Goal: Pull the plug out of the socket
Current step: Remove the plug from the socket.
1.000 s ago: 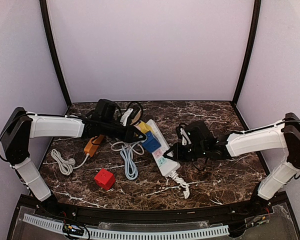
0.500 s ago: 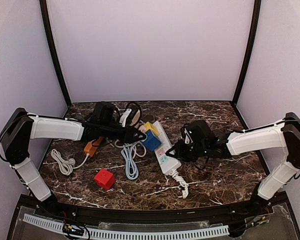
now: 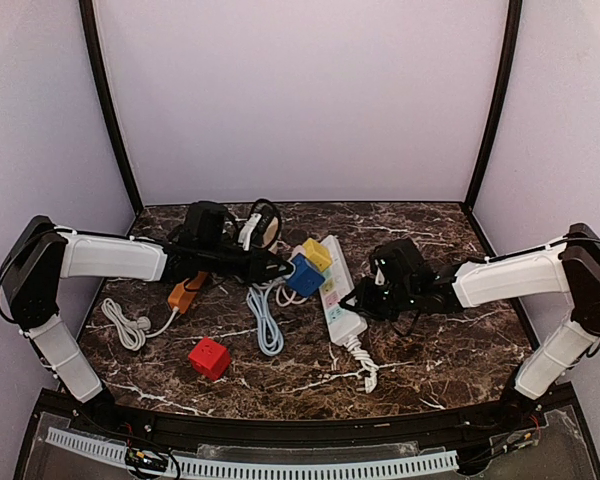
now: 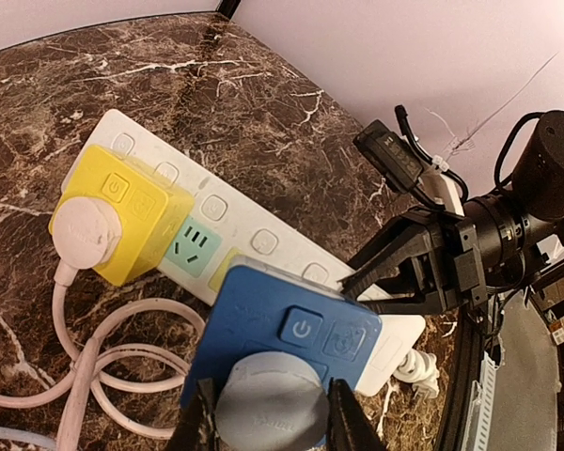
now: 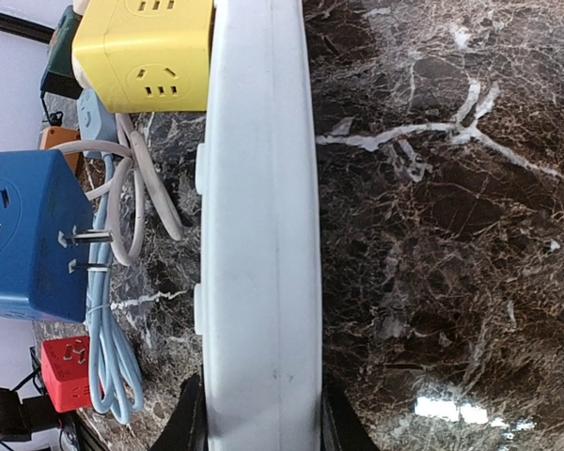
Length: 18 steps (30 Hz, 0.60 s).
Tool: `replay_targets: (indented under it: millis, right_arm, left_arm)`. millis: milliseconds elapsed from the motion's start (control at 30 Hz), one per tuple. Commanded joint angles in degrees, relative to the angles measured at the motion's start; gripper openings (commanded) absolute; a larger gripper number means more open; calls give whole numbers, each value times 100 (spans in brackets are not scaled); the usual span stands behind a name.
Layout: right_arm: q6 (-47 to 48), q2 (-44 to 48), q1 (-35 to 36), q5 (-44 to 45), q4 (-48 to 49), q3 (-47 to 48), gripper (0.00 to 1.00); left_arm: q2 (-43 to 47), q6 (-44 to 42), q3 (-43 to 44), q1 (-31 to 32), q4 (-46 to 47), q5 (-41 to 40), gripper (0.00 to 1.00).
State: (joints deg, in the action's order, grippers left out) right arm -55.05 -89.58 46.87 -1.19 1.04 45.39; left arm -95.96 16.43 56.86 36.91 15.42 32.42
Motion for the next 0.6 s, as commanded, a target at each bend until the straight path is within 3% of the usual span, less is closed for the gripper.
replay_targets:
  millis: [0,367,567]
  right_arm:
    - [-159,47,-64,450,-9,-53,0]
    - [29,217,-197,916,-466,-73,0]
    - [71,451,-387,971,-481,-287,0]
  left_arm:
    - [438,150,105,-21,448,250,1]
    - [849,183,294,-116,13,88,1]
    - [1387,192,-141,-399,-261,19,1]
